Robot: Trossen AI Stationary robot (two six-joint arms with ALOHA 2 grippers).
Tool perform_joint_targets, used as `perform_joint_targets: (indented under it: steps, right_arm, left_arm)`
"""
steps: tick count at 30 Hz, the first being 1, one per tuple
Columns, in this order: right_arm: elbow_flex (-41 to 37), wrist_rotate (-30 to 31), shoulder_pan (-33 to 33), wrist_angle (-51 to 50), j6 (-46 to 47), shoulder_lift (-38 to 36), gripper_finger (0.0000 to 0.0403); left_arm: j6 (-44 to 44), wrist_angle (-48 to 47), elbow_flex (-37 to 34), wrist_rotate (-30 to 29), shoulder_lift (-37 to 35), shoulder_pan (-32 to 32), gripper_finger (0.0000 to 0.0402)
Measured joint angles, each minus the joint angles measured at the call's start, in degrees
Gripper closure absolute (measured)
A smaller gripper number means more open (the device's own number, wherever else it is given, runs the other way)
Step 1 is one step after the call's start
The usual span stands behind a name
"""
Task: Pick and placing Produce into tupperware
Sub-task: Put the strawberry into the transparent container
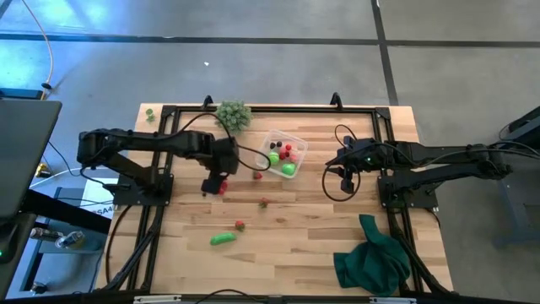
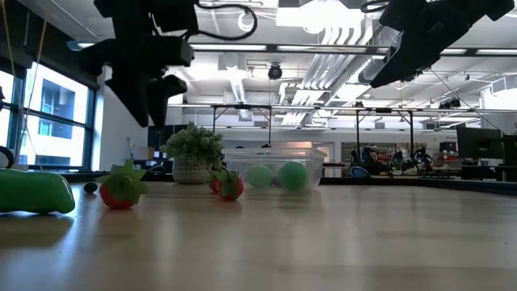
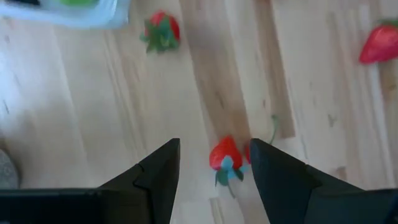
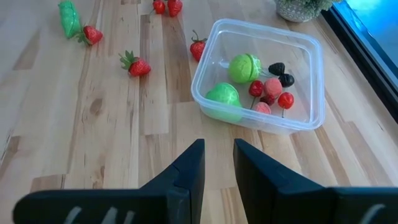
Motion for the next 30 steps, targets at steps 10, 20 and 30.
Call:
perform_joint_targets:
  steps: [10,20,30]
  right_arm:
    - [0.0,0.01,0.01,0.01,0.0,0.0,0.0327]
    - [0.0,0.04,0.0,0.02,0.0,0.01,0.0327]
    - [0.0,0.07,0.02,0.02,0.01,0.0,0.0327]
  left_arm:
    - [0.73,2.2,-5.68,1.63,0.02,2.94,0.022]
    - [0.71,6.92,-10.12,3.23,0.07,2.78,0.022]
    - [0.51,10.38,-13.13,4.01,0.07,2.78,0.022]
